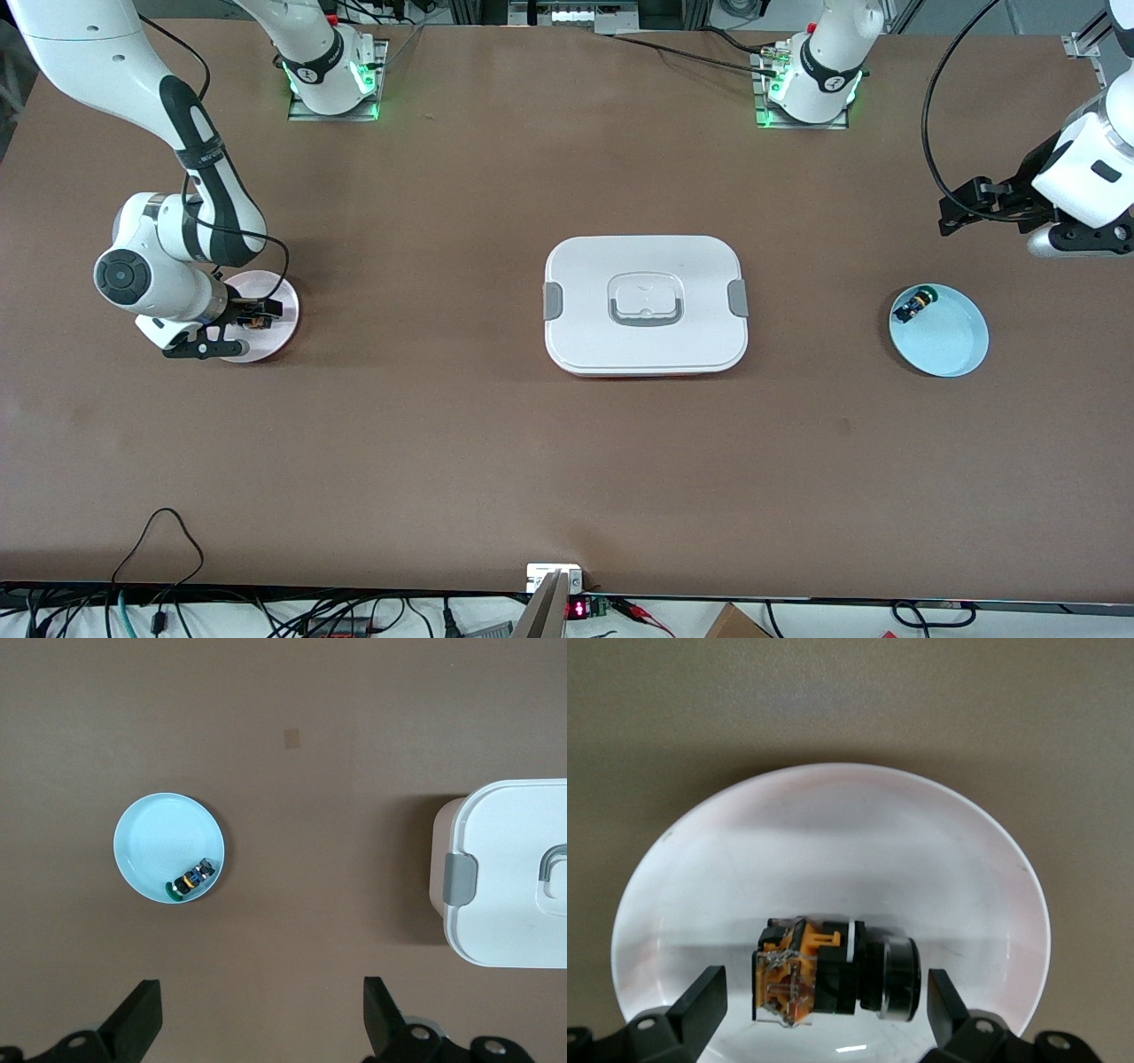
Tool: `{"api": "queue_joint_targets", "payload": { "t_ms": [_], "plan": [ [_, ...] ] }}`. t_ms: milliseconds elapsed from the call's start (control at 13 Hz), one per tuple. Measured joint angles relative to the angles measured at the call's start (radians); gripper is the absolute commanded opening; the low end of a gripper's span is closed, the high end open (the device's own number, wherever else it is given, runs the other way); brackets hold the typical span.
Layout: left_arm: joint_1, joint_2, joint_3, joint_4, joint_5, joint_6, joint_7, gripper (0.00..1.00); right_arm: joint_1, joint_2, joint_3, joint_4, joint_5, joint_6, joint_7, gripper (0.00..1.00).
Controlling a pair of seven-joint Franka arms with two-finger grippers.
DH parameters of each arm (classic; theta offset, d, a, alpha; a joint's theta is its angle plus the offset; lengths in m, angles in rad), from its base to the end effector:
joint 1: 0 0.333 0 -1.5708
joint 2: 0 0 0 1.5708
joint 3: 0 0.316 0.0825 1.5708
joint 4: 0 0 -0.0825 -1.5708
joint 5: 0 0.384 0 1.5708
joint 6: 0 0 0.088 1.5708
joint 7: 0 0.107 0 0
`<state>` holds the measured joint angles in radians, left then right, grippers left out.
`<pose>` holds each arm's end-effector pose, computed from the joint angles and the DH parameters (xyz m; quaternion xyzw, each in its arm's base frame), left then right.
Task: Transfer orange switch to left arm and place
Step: 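Lower the right gripper and grasp the orange switch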
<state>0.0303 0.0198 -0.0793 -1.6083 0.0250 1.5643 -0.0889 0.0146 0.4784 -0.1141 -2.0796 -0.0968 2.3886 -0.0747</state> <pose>0.5573 -0.0242 0.5953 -0.9992 -0.0196 0.0310 0.0139 0.5654 -0.0580 0.1820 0.9944 0.0297 -0.0884 0.0491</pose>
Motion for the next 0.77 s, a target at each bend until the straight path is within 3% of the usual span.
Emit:
{"api": "queue_joint_targets", "payload": {
  "t_ms": [154,385,462,769],
  "plan": [
    [0.000,0.000,0.000,0.000,0.000,0.000,0.000,1.00,0.000,0.002,0.000,-0.004,0.000,0.001,0.000,0.99],
    [0.000,0.000,0.000,0.000,0.000,0.000,0.000,1.00,-0.001,0.002,0.000,-0.005,0.000,0.007,-0.001,0.89],
    [0.000,0.000,0.000,0.000,0.000,0.000,0.000,1.00,-0.001,0.002,0.000,-0.005,0.000,0.008,-0.001,0.81],
    [0.000,0.000,0.000,0.000,0.000,0.000,0.000,1.00,-0.004,0.001,0.000,-0.006,0.000,0.008,-0.035,0.30]
  ]
}}
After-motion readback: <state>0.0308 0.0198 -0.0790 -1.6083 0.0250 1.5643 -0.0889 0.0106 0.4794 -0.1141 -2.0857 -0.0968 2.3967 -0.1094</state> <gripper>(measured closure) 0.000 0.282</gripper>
